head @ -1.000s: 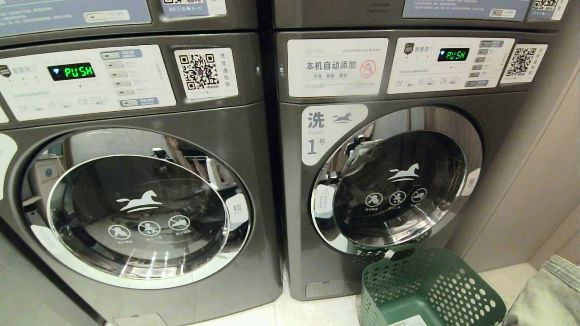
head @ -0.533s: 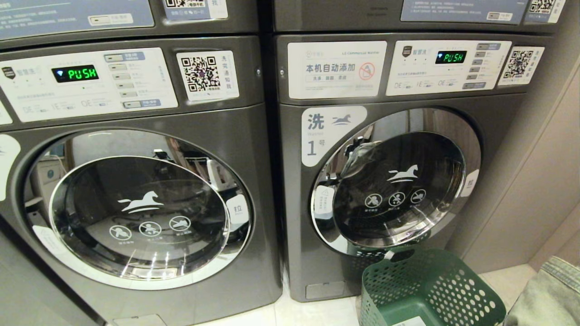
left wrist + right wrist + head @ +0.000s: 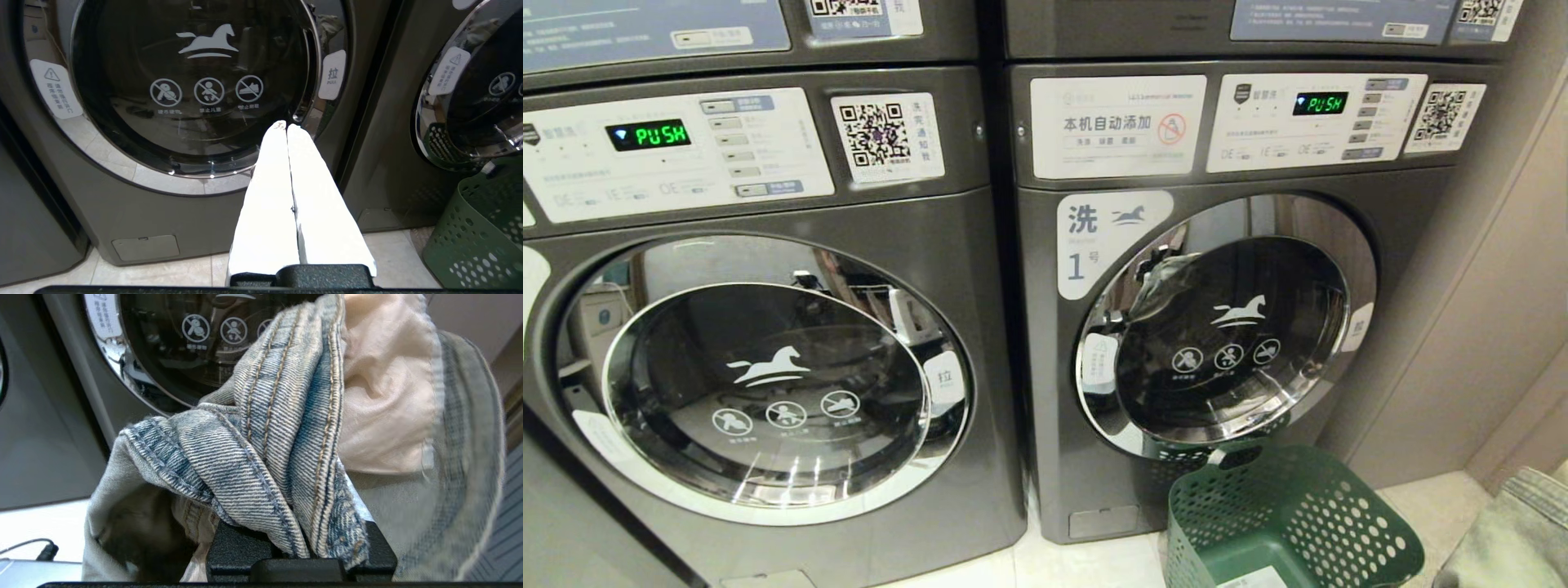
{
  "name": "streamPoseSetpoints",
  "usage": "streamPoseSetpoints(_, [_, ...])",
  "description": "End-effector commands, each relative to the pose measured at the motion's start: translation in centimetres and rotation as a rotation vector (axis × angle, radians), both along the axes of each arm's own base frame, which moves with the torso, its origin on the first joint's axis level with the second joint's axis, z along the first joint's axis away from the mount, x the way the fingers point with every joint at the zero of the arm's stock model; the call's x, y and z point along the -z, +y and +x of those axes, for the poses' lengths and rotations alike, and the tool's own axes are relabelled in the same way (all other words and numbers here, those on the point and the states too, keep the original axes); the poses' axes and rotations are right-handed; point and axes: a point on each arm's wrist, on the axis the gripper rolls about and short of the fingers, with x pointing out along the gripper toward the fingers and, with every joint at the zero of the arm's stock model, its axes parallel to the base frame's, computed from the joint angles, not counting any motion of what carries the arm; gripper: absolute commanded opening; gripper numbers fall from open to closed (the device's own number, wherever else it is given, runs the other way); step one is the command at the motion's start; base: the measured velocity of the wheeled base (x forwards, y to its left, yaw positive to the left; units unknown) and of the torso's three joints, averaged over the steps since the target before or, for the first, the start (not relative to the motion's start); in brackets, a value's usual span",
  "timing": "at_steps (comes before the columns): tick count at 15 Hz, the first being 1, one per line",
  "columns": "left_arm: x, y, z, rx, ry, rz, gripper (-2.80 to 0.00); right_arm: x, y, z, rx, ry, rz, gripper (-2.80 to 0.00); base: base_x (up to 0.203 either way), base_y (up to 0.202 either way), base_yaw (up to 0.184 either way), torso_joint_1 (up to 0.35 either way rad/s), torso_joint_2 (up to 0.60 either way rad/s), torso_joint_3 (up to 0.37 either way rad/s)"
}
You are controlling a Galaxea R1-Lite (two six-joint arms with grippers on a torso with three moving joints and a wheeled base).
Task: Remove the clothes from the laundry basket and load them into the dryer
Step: Put the clothes in the dryer
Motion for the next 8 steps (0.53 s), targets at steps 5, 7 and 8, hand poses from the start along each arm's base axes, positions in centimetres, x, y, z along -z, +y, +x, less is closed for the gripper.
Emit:
streamPoseSetpoints(5, [0.80, 0.00, 0.22, -0.002, 0.026, -0.001, -2.80, 0.00, 0.00, 0.01, 0.001, 0.002, 0.002, -2.80, 0.002, -0.005, 0.170, 0.003, 0.00, 0.002])
streamPoseSetpoints(7, [0.80, 0.00, 0.22, -0.002, 0.026, -0.001, -2.80, 0.00, 0.00, 0.01, 0.001, 0.002, 0.004, -2.80, 0.000, -0.009, 0.194, 0.003, 0.00, 0.002])
streamPoseSetpoints(8, [0.80, 0.00, 0.22, -0.002, 0.026, -0.001, -2.80, 0.00, -0.01, 0.01, 0.000, 0.002, 0.004, -2.80, 0.001, -0.002, 0.134, 0.005, 0.00, 0.007])
